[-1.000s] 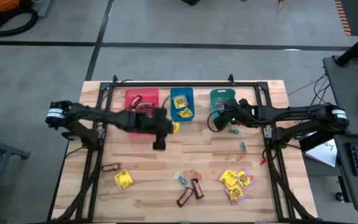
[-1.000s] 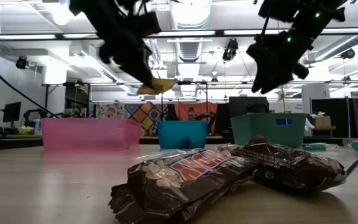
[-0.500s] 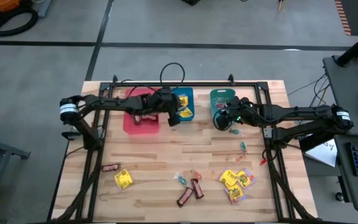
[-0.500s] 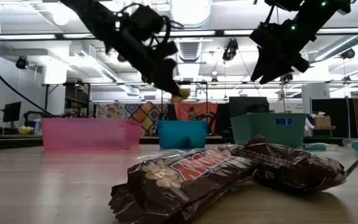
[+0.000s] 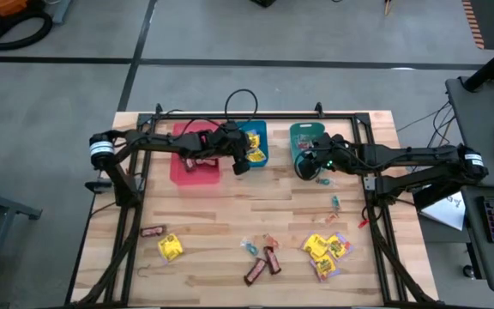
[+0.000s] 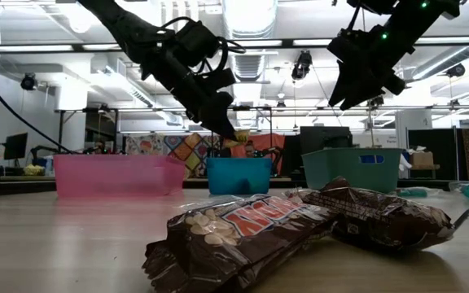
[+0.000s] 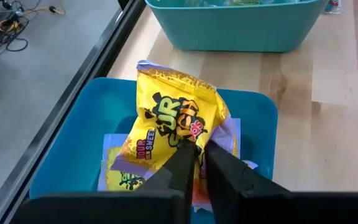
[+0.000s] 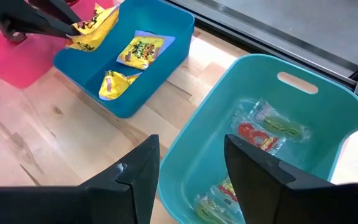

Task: Sort candy
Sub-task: Put the yellow candy into the blue bin

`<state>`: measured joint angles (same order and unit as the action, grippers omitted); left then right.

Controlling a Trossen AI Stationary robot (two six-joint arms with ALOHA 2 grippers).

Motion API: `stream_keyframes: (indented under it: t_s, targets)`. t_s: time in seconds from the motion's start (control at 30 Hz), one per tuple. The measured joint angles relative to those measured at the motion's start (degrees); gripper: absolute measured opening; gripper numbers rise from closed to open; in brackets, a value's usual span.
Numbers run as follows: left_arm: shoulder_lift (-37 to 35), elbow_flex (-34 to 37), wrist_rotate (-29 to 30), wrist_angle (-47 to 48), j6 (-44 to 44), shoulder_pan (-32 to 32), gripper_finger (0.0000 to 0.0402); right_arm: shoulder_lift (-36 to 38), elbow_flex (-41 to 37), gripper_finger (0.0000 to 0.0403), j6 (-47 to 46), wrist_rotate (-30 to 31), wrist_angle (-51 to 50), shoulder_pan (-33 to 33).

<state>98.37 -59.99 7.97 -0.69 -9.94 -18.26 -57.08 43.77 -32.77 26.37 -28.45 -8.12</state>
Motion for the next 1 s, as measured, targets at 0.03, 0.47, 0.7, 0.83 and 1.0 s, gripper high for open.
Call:
stream_keyframes:
  t_s: [0.03,0.47,0.7,0.83,1.0]
  targets:
    - [0.0,0.0,0.0,0.0,0.1,0.0,0.0029,0.0,0.0,0.0171,0.0,0.0,0.0,0.0]
    - [0.0,0.0,0.0,0.9,3.0,0.0,0.0114,0.0,0.0,0.0171,-0.6,-1.5,0.5,0.0]
    - [0.0,0.0,0.0,2.3,3.7,0.0,0.0172,0.0,0.0,0.0171,-0.6,-1.5,0.5,0.0]
    - [0.0,0.0,0.3,3.3,5.3,0.0,0.0207,0.0,0.0,0.0171,-0.6,-1.5,0.5,0.0]
    - [0.0,-0.3,0.5,4.0,11.0,-0.2,0.0219,0.0,0.0,0.0171,-0.6,-1.5,0.5,0.0]
